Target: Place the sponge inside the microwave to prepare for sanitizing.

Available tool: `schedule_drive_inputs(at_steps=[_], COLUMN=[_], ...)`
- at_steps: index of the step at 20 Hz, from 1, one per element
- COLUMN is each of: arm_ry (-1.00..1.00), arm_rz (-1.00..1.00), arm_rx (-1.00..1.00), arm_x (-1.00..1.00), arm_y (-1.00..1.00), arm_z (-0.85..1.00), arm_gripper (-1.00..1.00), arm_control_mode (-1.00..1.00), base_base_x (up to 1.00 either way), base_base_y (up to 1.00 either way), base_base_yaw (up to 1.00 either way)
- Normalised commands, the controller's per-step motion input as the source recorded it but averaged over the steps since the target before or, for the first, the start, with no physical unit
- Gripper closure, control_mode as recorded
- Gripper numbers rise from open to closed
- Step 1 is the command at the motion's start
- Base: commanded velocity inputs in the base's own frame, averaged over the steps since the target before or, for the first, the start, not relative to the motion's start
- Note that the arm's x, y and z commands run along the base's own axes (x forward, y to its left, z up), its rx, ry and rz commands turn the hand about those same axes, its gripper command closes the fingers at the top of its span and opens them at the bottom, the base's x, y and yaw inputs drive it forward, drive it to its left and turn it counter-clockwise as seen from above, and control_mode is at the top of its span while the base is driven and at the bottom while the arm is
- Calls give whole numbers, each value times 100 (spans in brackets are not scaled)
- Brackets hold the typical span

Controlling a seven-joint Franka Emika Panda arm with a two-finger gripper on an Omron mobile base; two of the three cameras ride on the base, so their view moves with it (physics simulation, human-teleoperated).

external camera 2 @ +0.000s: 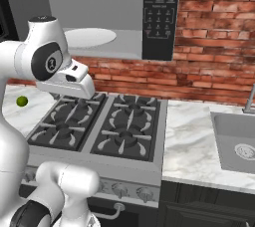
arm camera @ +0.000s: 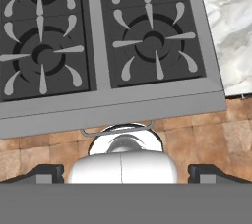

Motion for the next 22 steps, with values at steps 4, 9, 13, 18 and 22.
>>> schedule_drive_inputs(at_steps=[4,9,13,18,22], arm_ry=[0,0,0,0,0], arm_rz=[0,0,0,0,0], arm_rx=[0,0,0,0,0], arm_x=[0,0,0,0,0], arm_y=[0,0,0,0,0], arm_z=[0,0,0,0,0], arm_gripper=[-100,-100,-100,-100,-100], arm_control_mode=[-100,-100,100,100,100], base_base_x=[0,0,-13,-36,-31], base_base_y=[0,0,-1,0,0], base_base_yaw=[0,0,-1,-4,-9])
